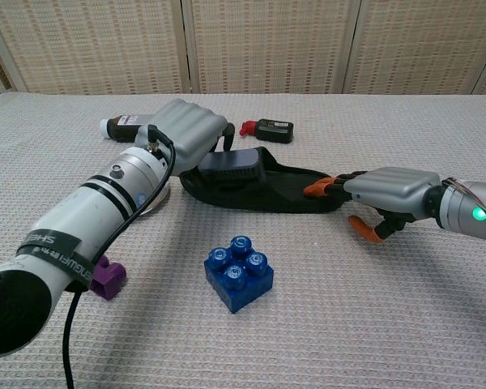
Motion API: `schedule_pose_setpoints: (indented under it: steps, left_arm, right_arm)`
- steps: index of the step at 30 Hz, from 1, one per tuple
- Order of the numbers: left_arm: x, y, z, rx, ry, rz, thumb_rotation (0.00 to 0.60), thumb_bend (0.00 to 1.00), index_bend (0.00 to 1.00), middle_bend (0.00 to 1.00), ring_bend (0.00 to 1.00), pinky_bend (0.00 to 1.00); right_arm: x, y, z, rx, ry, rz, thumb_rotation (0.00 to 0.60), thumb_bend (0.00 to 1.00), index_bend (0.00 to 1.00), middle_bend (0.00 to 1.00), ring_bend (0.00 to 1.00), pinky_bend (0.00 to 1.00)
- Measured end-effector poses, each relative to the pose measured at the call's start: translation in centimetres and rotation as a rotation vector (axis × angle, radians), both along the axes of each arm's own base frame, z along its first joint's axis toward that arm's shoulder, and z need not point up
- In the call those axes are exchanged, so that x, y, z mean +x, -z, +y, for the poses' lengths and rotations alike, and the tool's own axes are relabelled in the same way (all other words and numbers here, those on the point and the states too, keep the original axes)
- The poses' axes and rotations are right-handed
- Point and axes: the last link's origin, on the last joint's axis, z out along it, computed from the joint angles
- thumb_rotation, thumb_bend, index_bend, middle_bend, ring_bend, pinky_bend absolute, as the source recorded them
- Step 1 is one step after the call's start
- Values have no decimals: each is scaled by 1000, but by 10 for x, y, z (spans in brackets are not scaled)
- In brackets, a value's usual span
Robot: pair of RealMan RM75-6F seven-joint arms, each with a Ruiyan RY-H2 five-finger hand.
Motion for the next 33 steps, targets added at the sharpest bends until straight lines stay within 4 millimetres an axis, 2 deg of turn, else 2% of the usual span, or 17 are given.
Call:
schedule_pose_setpoints:
  steps: [13,26,33]
  left_arm:
    - [-16,-5,14,52,-26,20,600,381,509,553,893,1000]
    - [7,9,-10,-22,42,-69,600,384,512,555,893,1000]
    - [0,11,-2,11,39,-27,600,385,512,555,893,1000]
  right_arm:
    - [0,-4,-1,-1,-3,3,600,688,0,0,0,0]
    - [2,0,3,12,-7,3,600,687,0,0,0,0]
    - [3,-4,2,4,-6,-1,600,687,0,0,0,0]
